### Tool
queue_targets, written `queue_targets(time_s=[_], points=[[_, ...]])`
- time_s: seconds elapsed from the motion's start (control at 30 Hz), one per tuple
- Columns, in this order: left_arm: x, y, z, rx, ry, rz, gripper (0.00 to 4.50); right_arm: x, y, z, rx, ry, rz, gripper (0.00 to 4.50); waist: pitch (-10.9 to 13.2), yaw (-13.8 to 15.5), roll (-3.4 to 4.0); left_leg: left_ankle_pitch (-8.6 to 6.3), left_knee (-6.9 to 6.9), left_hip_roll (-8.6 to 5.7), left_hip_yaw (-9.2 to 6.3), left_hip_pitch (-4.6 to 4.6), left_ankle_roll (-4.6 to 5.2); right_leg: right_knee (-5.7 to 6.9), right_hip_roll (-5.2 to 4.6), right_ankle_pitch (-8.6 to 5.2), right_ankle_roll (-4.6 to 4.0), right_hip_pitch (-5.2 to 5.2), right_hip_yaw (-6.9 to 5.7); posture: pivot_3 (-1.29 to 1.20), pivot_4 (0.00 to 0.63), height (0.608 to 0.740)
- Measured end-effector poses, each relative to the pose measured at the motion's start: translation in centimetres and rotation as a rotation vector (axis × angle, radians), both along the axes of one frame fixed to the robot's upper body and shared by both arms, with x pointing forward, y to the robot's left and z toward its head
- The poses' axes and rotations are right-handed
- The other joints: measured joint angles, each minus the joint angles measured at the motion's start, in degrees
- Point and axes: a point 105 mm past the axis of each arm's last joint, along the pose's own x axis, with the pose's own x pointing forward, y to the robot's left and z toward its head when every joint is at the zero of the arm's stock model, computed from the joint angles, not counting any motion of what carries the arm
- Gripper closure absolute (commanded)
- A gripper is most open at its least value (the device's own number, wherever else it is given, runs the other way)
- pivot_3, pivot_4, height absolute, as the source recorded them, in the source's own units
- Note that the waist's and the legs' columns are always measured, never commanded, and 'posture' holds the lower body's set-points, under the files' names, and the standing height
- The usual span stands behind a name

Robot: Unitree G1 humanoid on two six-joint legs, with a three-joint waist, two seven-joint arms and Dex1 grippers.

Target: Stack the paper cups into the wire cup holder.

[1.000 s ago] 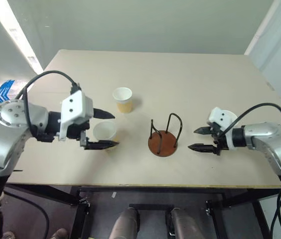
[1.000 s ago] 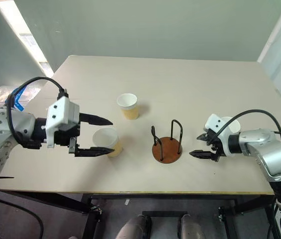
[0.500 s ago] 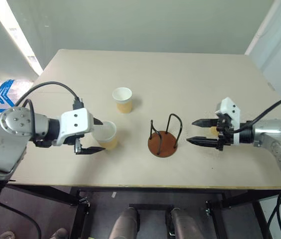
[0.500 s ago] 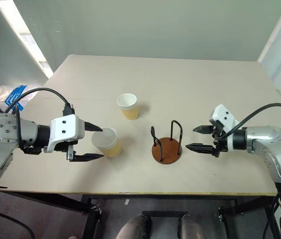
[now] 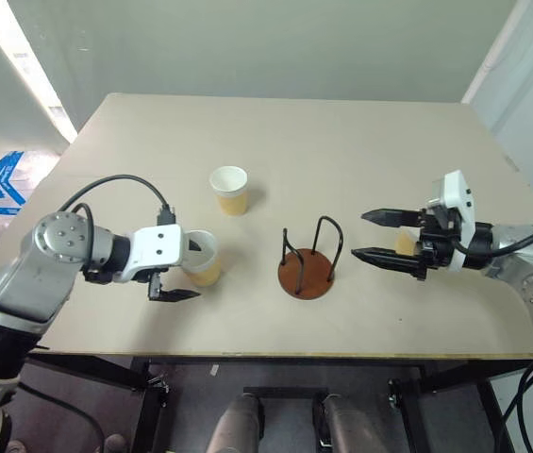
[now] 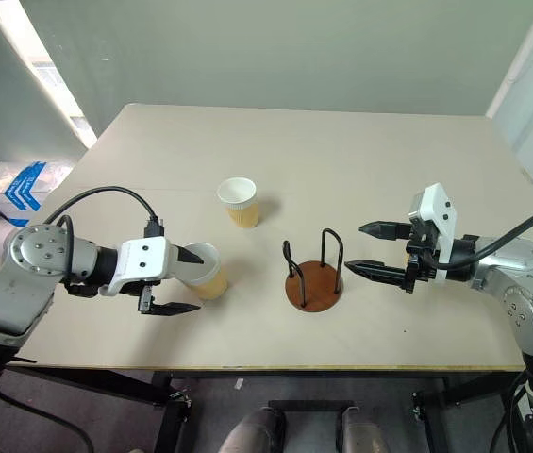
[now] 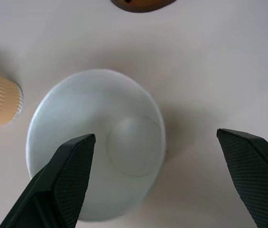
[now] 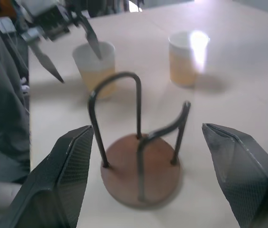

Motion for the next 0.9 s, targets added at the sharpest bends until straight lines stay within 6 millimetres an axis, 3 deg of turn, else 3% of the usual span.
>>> queue_targets(time_s=[0.13,0.33,0.4,0.53,0.63,0.9], points=[[0.7,-0.2,-0.8,0.026,0.003,-0.022,1.87,-0.1,0.2,0.8,0.017,-0.028,0.012,0.59,0.00,0.01,0.00,0.03,0.03,0.00,0.00,-0.01,0.04,0.01,0.00,0.03,-0.04,0.01,0.00,0.00,0.150,0.740],[0.8,-0.7,-0.3,0.016,0.022,-0.064,4.01,-0.5,0.4,1.5,0.012,-0.065,0.019,0.59,-0.01,0.04,-0.02,0.01,0.03,0.00,0.00,-0.02,0.06,0.00,0.01,0.04,-0.02,0.00,-0.01,0.00,0.150,0.740],[0.6,-1.1,0.1,-0.007,0.049,-0.085,4.45,-0.7,0.2,1.4,-0.009,-0.064,0.024,0.59,-0.01,0.13,-0.02,0.00,0.04,0.00,0.00,-0.05,0.07,-0.01,0.00,0.06,0.01,0.01,-0.02,0.00,0.150,0.740],[0.3,-1.8,1.5,-0.054,0.084,-0.132,4.45,-1.2,-0.4,1.2,-0.057,-0.059,0.058,0.59,-0.01,0.21,-0.02,0.00,0.06,0.00,0.00,-0.06,0.07,-0.01,0.00,0.06,0.01,0.01,-0.02,0.00,0.150,0.740],[0.2,-2.7,3.8,-0.109,0.097,-0.188,4.45,-1.5,-1.9,0.7,-0.118,-0.025,0.080,0.59,-0.01,0.44,-0.03,0.01,0.12,0.00,0.00,-0.11,0.08,-0.04,0.00,0.06,0.02,0.02,-0.02,0.00,0.150,0.740],[-0.5,-6.7,9.7,-0.272,0.102,-0.314,4.45,-2.7,-2.9,-0.1,-0.126,0.003,0.117,0.59,-0.01,0.52,-0.04,0.03,0.16,0.00,0.02,-0.13,0.16,-0.09,0.00,0.18,0.27,0.09,-0.02,0.00,0.150,0.740]])
